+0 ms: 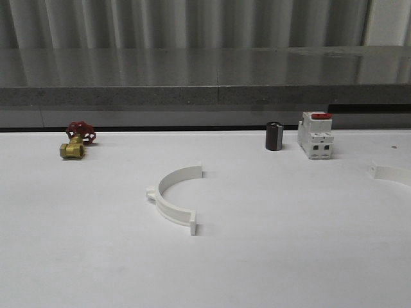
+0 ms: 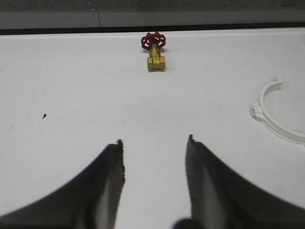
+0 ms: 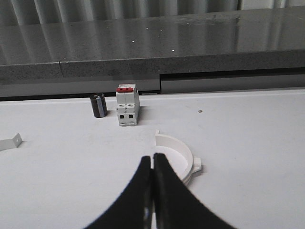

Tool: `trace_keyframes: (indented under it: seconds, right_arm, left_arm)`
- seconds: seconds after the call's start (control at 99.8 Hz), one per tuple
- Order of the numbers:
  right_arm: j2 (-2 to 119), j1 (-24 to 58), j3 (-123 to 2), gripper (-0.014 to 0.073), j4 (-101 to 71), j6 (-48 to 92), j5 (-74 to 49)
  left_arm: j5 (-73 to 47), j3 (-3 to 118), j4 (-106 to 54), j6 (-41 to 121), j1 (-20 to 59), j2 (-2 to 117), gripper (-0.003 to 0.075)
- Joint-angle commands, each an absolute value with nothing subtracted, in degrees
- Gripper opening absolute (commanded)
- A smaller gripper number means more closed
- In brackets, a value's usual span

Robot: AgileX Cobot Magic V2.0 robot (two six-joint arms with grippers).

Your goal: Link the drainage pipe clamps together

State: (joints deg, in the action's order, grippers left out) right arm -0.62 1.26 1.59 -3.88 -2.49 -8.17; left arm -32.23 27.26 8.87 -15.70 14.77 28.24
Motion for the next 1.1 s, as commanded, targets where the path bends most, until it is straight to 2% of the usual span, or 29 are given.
trace_keyframes:
  seconds: [0.0,0.06,0.23,0.421,0.541,0.761,0.851,1.052,1.092]
  right_arm:
    - [-1.5,1.3,-1.1,-0.0118,-3.2,-1.9,-3.3]
    - [-0.8,1.3,-2.5,-0.0118,-3.6,-2.3,-3.5]
    - [6.5,1.3,-11.2,-0.0118,-6.2,-2.6,-8.0]
    - [21.2,1.3,-28.6,-0.0118,-6.2,-2.6,-33.1]
    - [31.1,1.3,-38.7,-0.0118,-6.2,-2.6,-44.5]
    - [42.8,1.3,-44.5,-0.0099,-6.1,-2.6,-45.1]
    - [45.6,1.3,-44.5,0.0012,-6.2,-2.6,-45.1]
    - [49.9,1.3,-44.5,0.0458,-6.2,-2.6,-44.1]
    - [50.3,1.3,-44.5,0.0507,-6.2,-2.6,-43.6]
  left_arm:
    - [-28.2,28.1,8.6,-15.7,14.6,27.7,0.009]
    - [-28.1,28.1,8.6,-15.7,14.6,27.5,-0.0022]
    - [-28.1,28.1,8.6,-15.7,14.6,27.5,-0.002]
    - [-28.3,28.1,8.6,-15.7,14.6,27.5,-0.002]
    - [-28.3,28.1,8.6,-15.7,14.6,27.5,-0.002]
    - [-28.3,28.1,8.6,-15.7,14.6,27.5,-0.002]
    - [-28.3,28.1,8.6,-15.7,14.6,27.5,-0.002]
    - [-28.3,28.1,8.6,-15.7,14.6,27.5,-0.002]
    - [-28.3,28.1,8.6,-15.7,14.6,27.5,-0.002]
